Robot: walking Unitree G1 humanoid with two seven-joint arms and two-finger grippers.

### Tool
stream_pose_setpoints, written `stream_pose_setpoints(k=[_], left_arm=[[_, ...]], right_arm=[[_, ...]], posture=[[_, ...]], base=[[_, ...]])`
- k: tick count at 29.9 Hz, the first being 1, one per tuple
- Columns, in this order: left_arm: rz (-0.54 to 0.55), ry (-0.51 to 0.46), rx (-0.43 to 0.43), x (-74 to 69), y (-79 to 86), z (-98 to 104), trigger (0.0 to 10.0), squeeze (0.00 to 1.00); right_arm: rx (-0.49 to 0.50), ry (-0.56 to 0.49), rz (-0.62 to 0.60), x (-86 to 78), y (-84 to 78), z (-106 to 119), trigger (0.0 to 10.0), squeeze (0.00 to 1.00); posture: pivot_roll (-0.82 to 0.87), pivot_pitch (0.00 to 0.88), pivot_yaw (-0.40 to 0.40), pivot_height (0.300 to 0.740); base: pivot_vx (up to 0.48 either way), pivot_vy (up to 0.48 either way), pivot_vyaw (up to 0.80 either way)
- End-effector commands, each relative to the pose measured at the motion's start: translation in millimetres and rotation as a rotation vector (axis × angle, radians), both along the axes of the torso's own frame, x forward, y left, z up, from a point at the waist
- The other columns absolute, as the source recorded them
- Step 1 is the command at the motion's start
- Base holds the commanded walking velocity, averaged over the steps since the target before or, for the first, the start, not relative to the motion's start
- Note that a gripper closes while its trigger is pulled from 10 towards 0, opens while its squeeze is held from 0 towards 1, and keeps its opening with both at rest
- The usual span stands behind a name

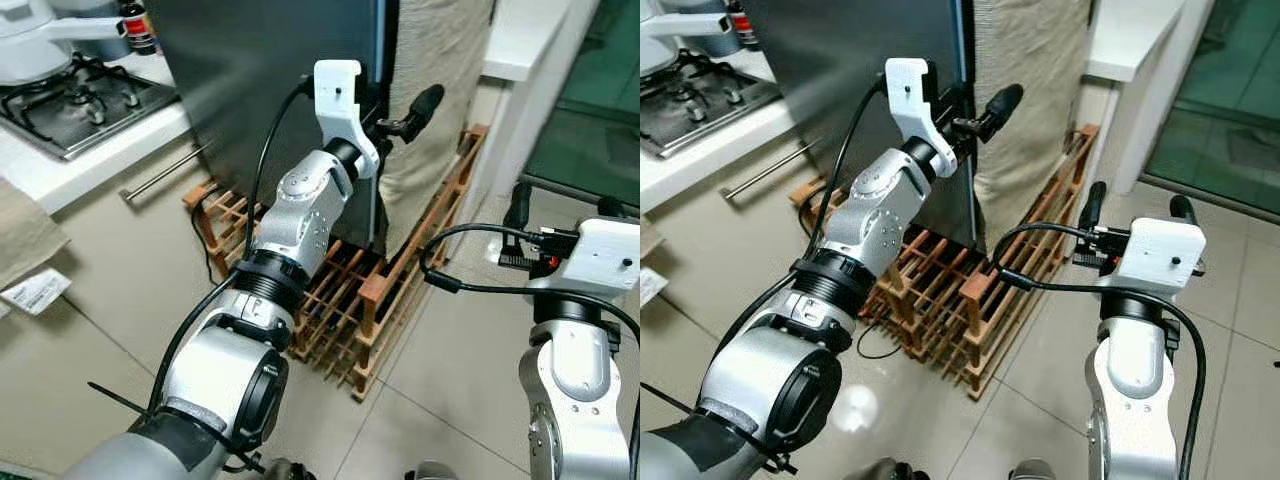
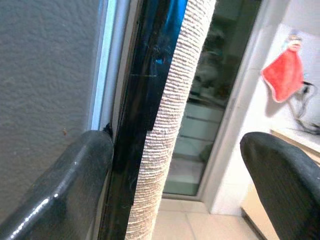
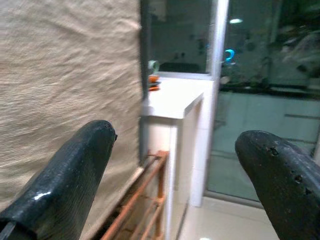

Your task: Restocking fridge

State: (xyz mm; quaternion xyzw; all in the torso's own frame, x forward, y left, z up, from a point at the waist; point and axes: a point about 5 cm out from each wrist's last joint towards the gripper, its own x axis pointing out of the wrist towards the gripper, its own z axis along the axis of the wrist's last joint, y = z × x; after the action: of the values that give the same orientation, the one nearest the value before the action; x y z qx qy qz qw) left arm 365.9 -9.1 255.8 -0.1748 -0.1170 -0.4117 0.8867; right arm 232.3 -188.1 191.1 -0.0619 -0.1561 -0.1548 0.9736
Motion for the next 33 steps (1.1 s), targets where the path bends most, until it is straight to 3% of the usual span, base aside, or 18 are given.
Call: stream_pose_setpoints(k=[1,5,9,15,17,21,23,24,25,26,27,28,29,30,32,33], left_arm=[[-0.457,-0.016,-0.176,-76.7,-102.1,16.0,10.0,0.00],[-0.531,-0.025,-0.205,-82.9,-103.6,22.3,10.0,0.00],[-0.559,-0.061,-0.240,-89.3,-103.3,37.2,10.0,0.00],[-0.597,-0.070,-0.279,-92.6,-98.7,50.4,10.0,0.00],[-0.562,-0.066,-0.266,-85.3,-90.3,49.0,10.0,0.00],[-0.364,-0.076,-0.161,-59.0,-51.6,37.2,10.0,0.00],[-0.222,-0.111,-0.063,-48.7,-20.7,25.3,10.0,0.00],[-0.222,-0.111,-0.063,-48.7,-20.7,25.3,10.0,0.00],[-0.197,-0.089,-0.060,-46.4,-7.3,20.8,10.0,0.00],[-0.125,-0.046,-0.044,-44.0,22.4,10.8,10.0,0.00],[-0.125,-0.046,-0.044,-44.0,22.4,10.8,10.0,0.00],[-0.092,-0.026,-0.032,-44.0,34.5,6.1,10.0,0.00],[-0.018,-0.008,0.019,-48.0,59.0,-5.9,10.0,0.00],[-0.018,-0.008,0.019,-48.0,59.0,-5.9,10.0,0.00],[0.098,0.044,0.022,-48.2,82.6,-16.5,10.0,0.00],[0.098,0.044,0.022,-48.2,82.6,-16.5,10.0,0.00]], right_arm=[[-0.002,-0.016,-0.001,1.0,-0.5,5.0,10.0,0.00],[-0.009,-0.016,-0.013,1.9,-5.1,5.2,10.0,0.00],[0.053,0.024,-0.115,-1.0,-28.7,-4.0,10.0,0.00],[0.045,0.033,-0.132,0.7,-35.9,-5.6,10.0,0.00],[0.034,0.025,-0.123,1.8,-33.6,-3.9,10.0,0.00],[0.041,0.021,-0.107,-0.1,-29.2,-4.4,10.0,0.00],[0.070,0.039,-0.099,-5.9,-24.9,-9.6,10.0,0.00],[0.070,0.039,-0.099,-5.9,-24.9,-9.6,10.0,0.00],[0.070,0.045,-0.091,-9.0,-22.7,-11.2,10.0,0.00],[0.074,0.058,-0.080,-14.7,-19.8,-14.7,10.0,0.00],[0.074,0.058,-0.080,-14.7,-19.8,-14.7,10.0,0.00],[0.077,0.064,-0.076,-16.6,-18.9,-16.2,10.0,0.00],[0.078,0.072,-0.065,-18.3,-18.0,-18.3,10.0,0.00],[0.078,0.072,-0.065,-18.3,-18.0,-18.3,10.0,0.00],[0.070,0.069,-0.043,-17.3,-16.5,-18.3,10.0,0.00],[0.070,0.069,-0.043,-17.3,-16.5,-18.3,10.0,0.00]], posture=[[-0.30,0.038,0.126,0.711],[-0.30,0.029,0.123,0.711],[-0.30,0.014,0.113,0.711],[-0.30,0.000,0.106,0.711],[-0.30,0.000,0.104,0.711],[-0.27,0.000,0.102,0.711],[-0.25,0.000,0.099,0.711],[-0.25,0.000,0.099,0.711],[-0.25,0.000,0.099,0.711],[-0.24,0.000,0.100,0.711],[-0.24,0.000,0.100,0.711],[-0.23,0.000,0.102,0.711],[-0.21,0.000,0.101,0.711],[-0.21,0.000,0.101,0.711],[-0.20,0.000,0.098,0.711],[-0.20,0.000,0.098,0.711]], base=[[0.000,0.000,0.00],[0.000,0.000,0.00],[0.000,0.000,0.00],[0.000,0.000,0.00],[0.000,0.000,0.00],[0.000,0.000,0.00],[0.000,0.000,0.00],[0.000,0.000,0.00],[0.000,0.000,0.00],[0.000,0.000,0.00],[0.000,0.000,0.00],[0.000,0.000,0.00],[0.000,0.000,0.00],[0.000,0.000,0.00],[0.000,0.000,0.00],[0.000,0.000,0.00]])
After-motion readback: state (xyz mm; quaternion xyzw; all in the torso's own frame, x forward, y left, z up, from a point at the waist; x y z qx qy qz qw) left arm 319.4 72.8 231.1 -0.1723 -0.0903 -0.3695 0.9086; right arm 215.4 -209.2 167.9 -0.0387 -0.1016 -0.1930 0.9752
